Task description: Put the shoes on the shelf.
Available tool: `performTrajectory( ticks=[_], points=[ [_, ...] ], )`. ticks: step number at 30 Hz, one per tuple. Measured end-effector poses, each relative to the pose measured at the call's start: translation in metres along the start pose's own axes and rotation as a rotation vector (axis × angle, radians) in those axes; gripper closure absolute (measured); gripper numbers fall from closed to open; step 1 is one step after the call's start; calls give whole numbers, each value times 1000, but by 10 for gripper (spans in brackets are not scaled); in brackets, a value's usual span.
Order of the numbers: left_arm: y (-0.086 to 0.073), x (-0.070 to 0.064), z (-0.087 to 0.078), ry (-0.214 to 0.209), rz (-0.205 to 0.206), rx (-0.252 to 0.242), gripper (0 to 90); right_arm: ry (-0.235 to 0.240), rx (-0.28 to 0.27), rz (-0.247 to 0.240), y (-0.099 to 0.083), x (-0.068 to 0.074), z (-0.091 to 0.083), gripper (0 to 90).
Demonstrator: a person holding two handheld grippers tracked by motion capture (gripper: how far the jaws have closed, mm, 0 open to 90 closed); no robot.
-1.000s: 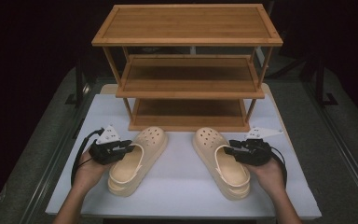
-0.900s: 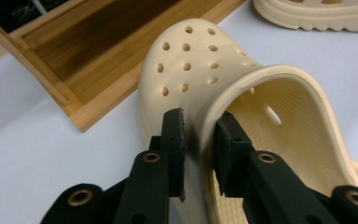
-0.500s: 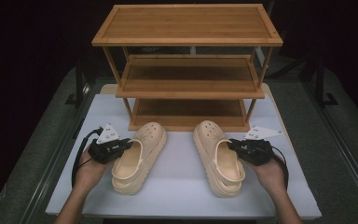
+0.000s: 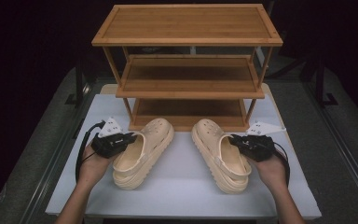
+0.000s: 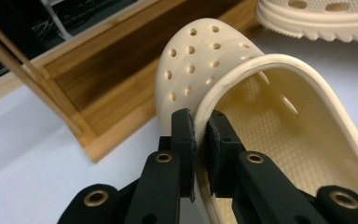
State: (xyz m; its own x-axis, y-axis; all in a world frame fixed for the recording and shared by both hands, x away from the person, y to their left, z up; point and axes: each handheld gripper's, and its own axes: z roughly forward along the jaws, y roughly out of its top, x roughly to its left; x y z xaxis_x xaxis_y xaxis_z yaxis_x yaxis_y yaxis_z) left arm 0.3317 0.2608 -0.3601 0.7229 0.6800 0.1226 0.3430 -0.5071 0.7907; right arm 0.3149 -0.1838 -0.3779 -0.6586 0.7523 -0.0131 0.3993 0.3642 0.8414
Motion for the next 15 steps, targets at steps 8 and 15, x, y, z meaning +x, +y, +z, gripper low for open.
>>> performTrajectory(
  ticks=[8, 15],
  points=[
    [17, 5, 20, -2, -21, -17, 828, -3, -6, 10, 13, -5, 14, 830],
    [31, 8, 42, 20, -20, -25, 828, -33, -4, 20, 26, -16, 29, 829]
  ],
)
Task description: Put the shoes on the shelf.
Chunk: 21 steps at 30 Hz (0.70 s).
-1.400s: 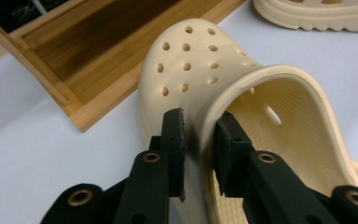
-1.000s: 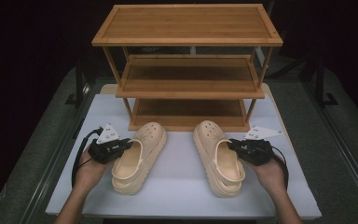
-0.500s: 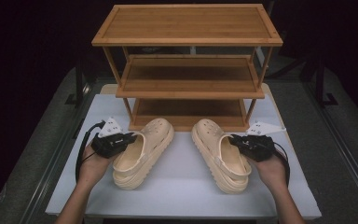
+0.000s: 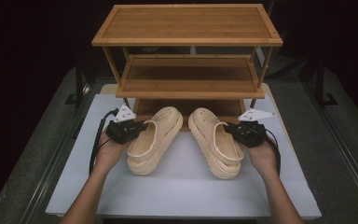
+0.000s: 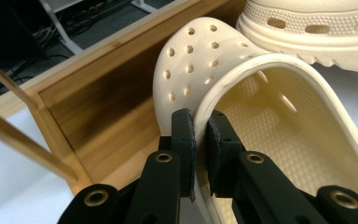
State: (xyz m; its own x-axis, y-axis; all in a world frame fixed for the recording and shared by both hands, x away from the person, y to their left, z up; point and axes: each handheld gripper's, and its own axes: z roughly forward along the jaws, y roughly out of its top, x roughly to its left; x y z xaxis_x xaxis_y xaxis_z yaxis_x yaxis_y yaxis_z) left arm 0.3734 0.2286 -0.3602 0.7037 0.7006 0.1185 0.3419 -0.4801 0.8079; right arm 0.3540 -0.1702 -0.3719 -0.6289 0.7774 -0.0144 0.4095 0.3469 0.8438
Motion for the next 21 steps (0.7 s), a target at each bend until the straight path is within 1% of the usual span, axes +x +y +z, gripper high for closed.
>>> performTrajectory(
  ticks=[7, 8, 11, 12, 14, 17, 18, 19, 20, 21],
  points=[
    [9, 3, 21, 27, -12, -6, 828, -39, -1, 10, 11, -11, 15, 829],
    [11, 3, 25, 37, -9, -7, 828, -50, -2, 14, 13, -13, 20, 829],
    [16, 4, 34, 59, -6, -12, 827, -61, -8, 18, 16, -15, 25, 829],
    [18, 4, 37, 68, -6, -13, 828, -71, -14, 22, 18, -16, 30, 829],
    [21, 4, 43, 79, -8, -13, 828, -74, -10, 25, 19, -17, 33, 829],
    [24, 3, 52, 113, 10, 2, 826, -98, 0, 15, 23, -17, 44, 828],
    [24, 3, 55, 122, 19, 7, 826, -98, 0, 15, 23, -17, 44, 828],
    [25, 3, 58, 130, 22, 13, 827, -105, 1, 12, 23, -17, 47, 828],
    [25, 3, 61, 136, 16, 14, 826, -110, 4, 10, 24, -17, 49, 828],
    [25, 4, 63, 137, 23, 24, 826, -119, 4, 9, 24, -17, 54, 828]
  ],
)
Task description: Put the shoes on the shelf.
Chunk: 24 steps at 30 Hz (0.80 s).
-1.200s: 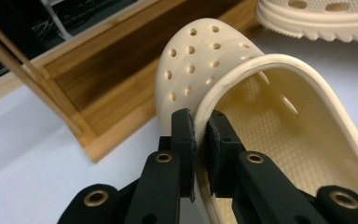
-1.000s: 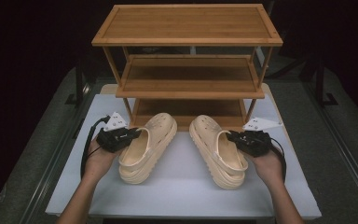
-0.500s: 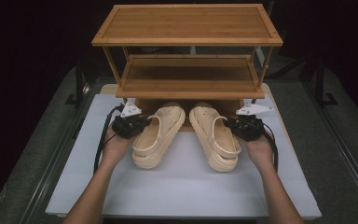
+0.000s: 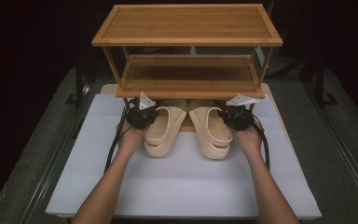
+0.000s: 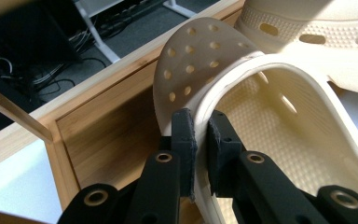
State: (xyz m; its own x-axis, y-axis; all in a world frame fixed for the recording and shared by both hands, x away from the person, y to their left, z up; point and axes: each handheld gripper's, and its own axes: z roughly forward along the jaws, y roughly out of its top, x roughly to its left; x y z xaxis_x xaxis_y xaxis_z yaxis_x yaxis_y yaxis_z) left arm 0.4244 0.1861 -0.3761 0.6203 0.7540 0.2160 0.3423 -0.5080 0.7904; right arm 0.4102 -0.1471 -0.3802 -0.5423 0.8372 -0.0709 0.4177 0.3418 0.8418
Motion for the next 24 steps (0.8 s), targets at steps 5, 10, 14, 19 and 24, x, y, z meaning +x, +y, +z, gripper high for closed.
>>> performTrajectory(
  ticks=[5, 10, 14, 19, 24],
  points=[
    [1, -2, 12, 19, -24, -7, 825, -23, 6, -4, 0, 0, 6, 828],
    [2, -4, 15, 33, -23, -7, 825, -54, 17, -22, 2, -1, 10, 826],
    [4, -7, 17, 50, -21, -10, 825, -65, 13, -22, 2, 0, 12, 825],
    [6, -9, 20, 58, -15, -5, 821, -79, 18, -29, 1, 1, 15, 825],
    [6, -14, 23, 36, -23, -14, 787, -74, 15, -28, 1, 3, 17, 808]
  ],
)
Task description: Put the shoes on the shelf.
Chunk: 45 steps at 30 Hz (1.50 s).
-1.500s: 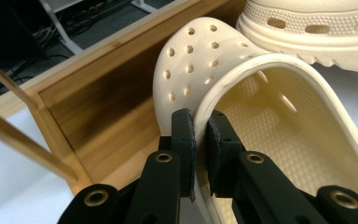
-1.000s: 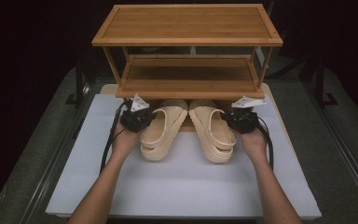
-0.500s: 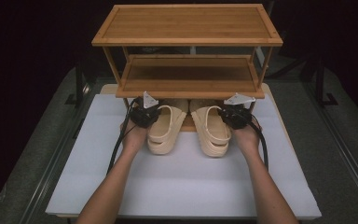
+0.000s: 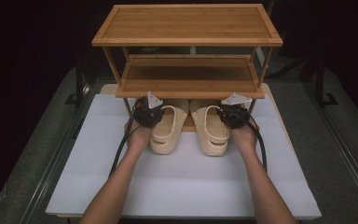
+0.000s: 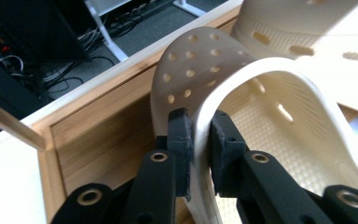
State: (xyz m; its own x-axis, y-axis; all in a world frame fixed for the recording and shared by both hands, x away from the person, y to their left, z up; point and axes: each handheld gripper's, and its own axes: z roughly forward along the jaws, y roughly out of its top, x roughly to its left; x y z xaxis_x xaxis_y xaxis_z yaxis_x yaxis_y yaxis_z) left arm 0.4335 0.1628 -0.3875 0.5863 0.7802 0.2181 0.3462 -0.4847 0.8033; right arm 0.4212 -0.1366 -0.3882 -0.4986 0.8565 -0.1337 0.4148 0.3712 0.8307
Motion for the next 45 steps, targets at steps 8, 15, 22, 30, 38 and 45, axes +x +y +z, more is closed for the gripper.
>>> performTrajectory(
  ticks=[8, 15, 22, 30, 38, 45],
  points=[
    [0, 0, -3, -59, -43, -30, 676, 72, 4, 18, 0, 5, 0, 728],
    [-1, 5, -18, -134, -61, -29, 464, 107, -1, 55, -1, 2, -6, 604],
    [-6, 13, -47, -228, -75, -25, 321, 178, 8, 99, -5, -2, -26, 406],
    [-30, 12, -80, -299, -57, -6, 149, 243, 21, 139, -22, -1, -57, 226],
    [-58, 11, -96, -333, -52, -2, 29, 305, 28, 130, -48, 6, -76, 102],
    [-80, 7, -88, -341, -22, 60, 0, 342, 49, 111, -70, 17, -75, 0]
  ],
)
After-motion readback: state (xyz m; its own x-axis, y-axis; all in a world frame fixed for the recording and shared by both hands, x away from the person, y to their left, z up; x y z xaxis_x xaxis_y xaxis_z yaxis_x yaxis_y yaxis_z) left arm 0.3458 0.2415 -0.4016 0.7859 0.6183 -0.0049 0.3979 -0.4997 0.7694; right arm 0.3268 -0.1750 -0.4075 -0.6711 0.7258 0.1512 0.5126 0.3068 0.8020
